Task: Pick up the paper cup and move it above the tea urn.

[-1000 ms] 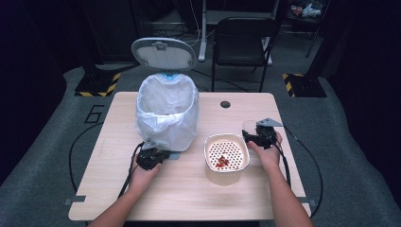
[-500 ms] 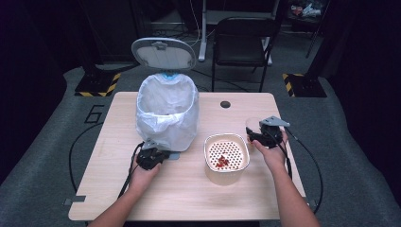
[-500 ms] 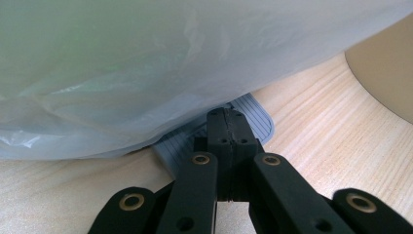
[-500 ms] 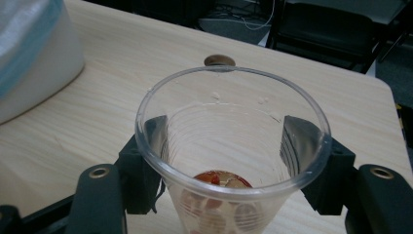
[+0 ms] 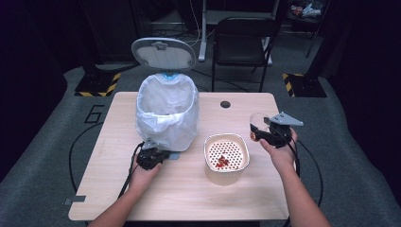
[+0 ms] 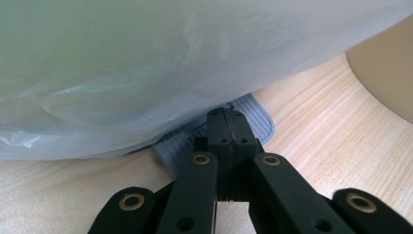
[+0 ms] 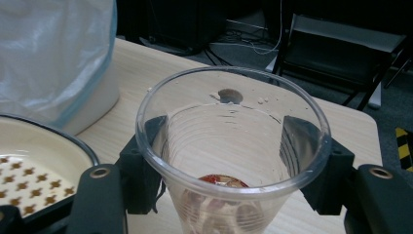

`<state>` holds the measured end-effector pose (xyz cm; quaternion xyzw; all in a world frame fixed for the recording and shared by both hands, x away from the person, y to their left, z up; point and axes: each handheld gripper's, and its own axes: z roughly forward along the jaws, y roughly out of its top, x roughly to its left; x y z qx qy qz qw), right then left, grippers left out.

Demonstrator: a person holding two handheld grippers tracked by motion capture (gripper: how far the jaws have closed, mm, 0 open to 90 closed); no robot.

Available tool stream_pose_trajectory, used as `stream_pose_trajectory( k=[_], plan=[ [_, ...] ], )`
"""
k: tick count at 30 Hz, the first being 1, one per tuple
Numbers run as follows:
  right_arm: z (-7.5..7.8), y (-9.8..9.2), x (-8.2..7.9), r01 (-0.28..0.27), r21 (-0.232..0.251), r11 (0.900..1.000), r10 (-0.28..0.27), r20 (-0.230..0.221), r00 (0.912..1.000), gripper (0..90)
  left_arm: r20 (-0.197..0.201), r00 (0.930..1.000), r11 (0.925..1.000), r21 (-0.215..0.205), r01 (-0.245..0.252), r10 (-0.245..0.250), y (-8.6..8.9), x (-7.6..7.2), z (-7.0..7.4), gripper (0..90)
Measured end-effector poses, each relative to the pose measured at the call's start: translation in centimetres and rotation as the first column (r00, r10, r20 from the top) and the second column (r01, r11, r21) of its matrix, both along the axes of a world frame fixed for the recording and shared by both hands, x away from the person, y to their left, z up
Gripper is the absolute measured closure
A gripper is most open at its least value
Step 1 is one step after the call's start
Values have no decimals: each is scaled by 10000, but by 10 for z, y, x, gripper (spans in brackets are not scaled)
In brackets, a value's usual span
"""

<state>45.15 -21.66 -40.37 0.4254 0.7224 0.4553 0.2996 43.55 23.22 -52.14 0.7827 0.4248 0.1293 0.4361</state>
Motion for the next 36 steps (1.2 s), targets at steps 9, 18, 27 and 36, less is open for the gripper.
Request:
stream_pose_trajectory(
  k=[9, 18, 27, 36],
  plan=[
    [30, 6, -20, -479, 217, 9986, 474, 246, 9986, 363, -19, 10000, 10000, -59, -12, 12, 0, 0, 0, 900],
    [55, 20, -41, -1228, -23, 9924, 1227, 650, 9903, 366, -29, 10000, 10000, -72, -7, 7, 0, 0, 0, 900],
    [69, 39, -58, -2001, -780, 9767, 2078, 1074, 9723, 368, -42, 10000, 10000, -63, 9, -10, 0, 1, 0, 900],
    [68, 52, -64, -2428, -1339, 9608, 2572, 1035, 9608, 369, -50, 10000, 10000, -57, 23, -23, 0, 1, 0, 900]
  ],
)
